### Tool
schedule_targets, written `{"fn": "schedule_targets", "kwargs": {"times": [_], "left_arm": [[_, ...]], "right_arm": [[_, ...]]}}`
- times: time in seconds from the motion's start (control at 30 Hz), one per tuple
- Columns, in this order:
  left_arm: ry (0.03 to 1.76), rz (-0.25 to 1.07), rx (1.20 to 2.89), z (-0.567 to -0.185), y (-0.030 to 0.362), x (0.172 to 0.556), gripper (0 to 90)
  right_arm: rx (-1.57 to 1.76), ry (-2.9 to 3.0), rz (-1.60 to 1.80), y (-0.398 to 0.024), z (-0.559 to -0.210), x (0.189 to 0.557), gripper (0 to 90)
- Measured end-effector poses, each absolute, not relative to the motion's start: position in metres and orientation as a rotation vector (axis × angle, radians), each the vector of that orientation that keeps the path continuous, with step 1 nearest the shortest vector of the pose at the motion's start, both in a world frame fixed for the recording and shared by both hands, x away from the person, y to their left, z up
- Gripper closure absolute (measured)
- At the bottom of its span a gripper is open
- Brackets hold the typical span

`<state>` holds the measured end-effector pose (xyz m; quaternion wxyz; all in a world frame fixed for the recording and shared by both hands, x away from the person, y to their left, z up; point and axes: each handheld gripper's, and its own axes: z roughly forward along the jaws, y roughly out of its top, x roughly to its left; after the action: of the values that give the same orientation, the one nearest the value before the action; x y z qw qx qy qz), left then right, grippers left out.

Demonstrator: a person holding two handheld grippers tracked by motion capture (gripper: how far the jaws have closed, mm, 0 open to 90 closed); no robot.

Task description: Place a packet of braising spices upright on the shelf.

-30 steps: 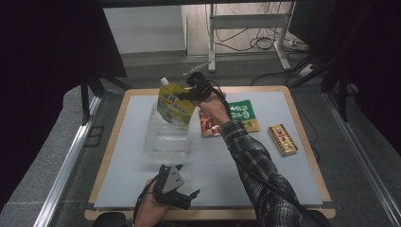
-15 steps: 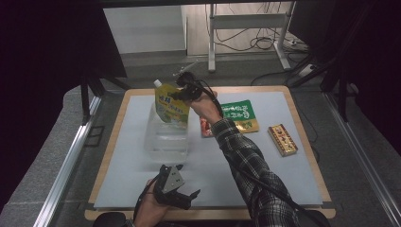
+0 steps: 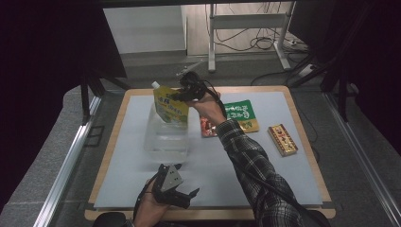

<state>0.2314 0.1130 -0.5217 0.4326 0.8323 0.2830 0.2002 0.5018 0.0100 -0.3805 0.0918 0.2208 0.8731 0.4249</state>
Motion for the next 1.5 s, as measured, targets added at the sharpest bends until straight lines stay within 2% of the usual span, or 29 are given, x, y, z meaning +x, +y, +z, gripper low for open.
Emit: {"fn": "schedule_targets", "kwargs": {"times": [0.3,0.57,1.17,1.5], "left_arm": [[0.710,0.498,2.077,-0.522,0.113,0.232,1.2],[0.711,0.498,2.080,-0.522,0.112,0.232,1.2],[0.716,0.506,2.066,-0.522,0.114,0.232,1.2],[0.714,0.488,2.044,-0.521,0.114,0.232,1.1]], "right_arm": [[0.623,2.587,1.230,-0.005,-0.378,0.495,47.5],[0.639,2.583,1.223,-0.018,-0.380,0.489,35.7],[0.629,2.575,1.219,-0.059,-0.389,0.476,19.6],[0.624,2.583,1.210,-0.081,-0.399,0.471,13.9]]}}
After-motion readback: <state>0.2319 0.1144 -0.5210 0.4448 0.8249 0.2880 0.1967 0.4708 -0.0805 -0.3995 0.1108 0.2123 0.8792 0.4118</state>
